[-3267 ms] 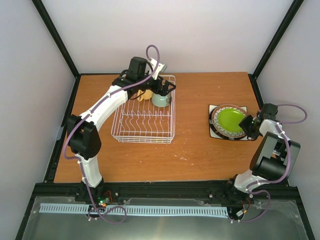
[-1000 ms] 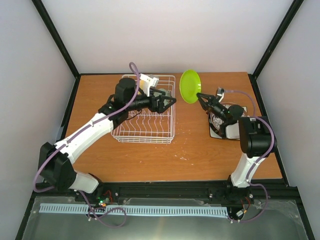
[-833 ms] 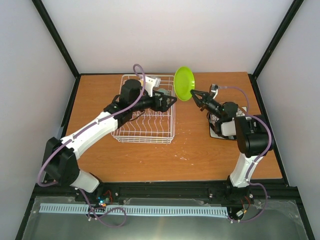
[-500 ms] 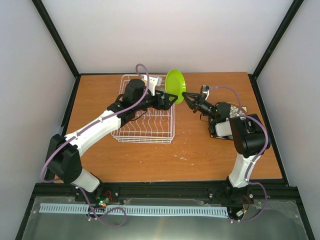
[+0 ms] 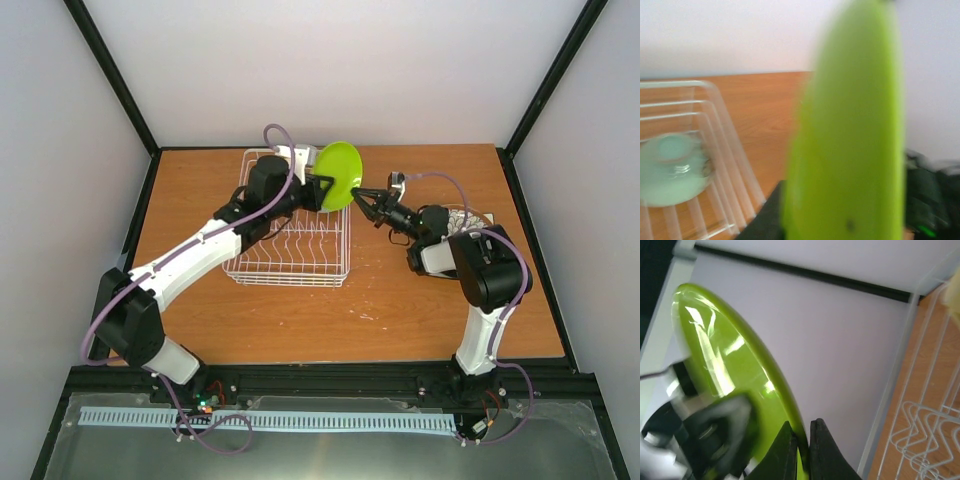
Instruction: Load the mixed dishes into the dish rack
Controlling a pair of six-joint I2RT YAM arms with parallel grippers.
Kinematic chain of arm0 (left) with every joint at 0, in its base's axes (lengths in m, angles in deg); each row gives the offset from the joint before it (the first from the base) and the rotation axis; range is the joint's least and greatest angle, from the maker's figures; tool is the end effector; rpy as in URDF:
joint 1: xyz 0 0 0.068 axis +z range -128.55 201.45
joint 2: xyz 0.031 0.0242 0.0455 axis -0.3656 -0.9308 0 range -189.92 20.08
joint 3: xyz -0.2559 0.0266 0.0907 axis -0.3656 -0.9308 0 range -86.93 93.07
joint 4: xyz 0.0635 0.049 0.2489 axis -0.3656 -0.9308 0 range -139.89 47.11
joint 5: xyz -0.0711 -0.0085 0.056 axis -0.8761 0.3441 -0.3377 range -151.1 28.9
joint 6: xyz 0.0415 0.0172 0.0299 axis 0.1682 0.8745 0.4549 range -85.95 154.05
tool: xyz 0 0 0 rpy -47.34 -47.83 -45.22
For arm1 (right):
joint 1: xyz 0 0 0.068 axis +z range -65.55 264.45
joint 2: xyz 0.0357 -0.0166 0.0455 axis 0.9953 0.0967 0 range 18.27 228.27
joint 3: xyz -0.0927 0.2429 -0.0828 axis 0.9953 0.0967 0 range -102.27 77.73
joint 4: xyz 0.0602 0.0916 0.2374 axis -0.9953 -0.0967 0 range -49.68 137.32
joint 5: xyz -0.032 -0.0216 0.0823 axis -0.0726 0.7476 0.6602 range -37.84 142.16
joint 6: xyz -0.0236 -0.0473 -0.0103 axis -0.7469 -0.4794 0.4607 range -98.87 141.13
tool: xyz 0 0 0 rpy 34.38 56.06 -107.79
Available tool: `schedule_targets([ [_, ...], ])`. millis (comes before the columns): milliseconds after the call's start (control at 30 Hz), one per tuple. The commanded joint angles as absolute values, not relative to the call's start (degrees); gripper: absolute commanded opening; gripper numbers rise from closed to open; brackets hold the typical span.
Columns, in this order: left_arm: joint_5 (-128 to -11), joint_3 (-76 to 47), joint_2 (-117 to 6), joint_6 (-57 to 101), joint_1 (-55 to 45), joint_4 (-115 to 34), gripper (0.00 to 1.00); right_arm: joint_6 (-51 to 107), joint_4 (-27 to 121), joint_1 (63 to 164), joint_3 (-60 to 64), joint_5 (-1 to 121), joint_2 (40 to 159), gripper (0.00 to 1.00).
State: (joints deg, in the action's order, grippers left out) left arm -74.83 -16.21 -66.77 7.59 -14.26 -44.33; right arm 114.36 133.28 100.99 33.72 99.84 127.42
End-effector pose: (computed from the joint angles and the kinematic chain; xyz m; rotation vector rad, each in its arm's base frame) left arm 0.2883 -0.2177 0.3338 0.3333 1.9579 -0.9518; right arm 0.3333 0.1264 0.2007 0.1670 1.6746 2.0411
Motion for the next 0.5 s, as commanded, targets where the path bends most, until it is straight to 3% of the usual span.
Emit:
schedule_targets([
  [0, -76.48, -12.75, -67.5, 9.05, -15.08, -44.02, 0.01, 115.79, 143.48, 102.91, 31.56, 100.62, 128.11, 0.03],
  [200, -71.13, -7.77, -67.33, 11.95, -15.32, -53.5, 0.01, 115.32, 143.47, 102.97, 32.05, 100.8, 128.61, 0.03],
  [233, -70.05, -6.66, -67.2, 12.31, -15.3, -55.73, 0.01, 115.15, 143.48, 102.92, 32.09, 100.85, 128.8, 0.08],
  [300, -66.96, -3.51, -67.54, 12.91, -15.37, -60.77, 0.01, 114.9, 143.47, 102.71, 32.51, 100.97, 129.17, 0.33],
  [333, -65.71, -1.74, -67.96, 13.46, -15.38, -63.84, 0.01, 114.49, 143.48, 102.23, 33.24, 101.1, 129.28, 0.41],
  [400, -62.48, 1.64, -68.83, 14.2, -15.34, -70.42, 0.01, 112.78, 143.39, 100.23, 35.98, 101.29, 128.56, 0.52],
  [467, -59.43, 4.59, -70.0, 14.66, -15.38, -76.44, 0.01, 110.91, 143.39, 96.54, 39.96, 101.14, 127.74, 0.55],
])
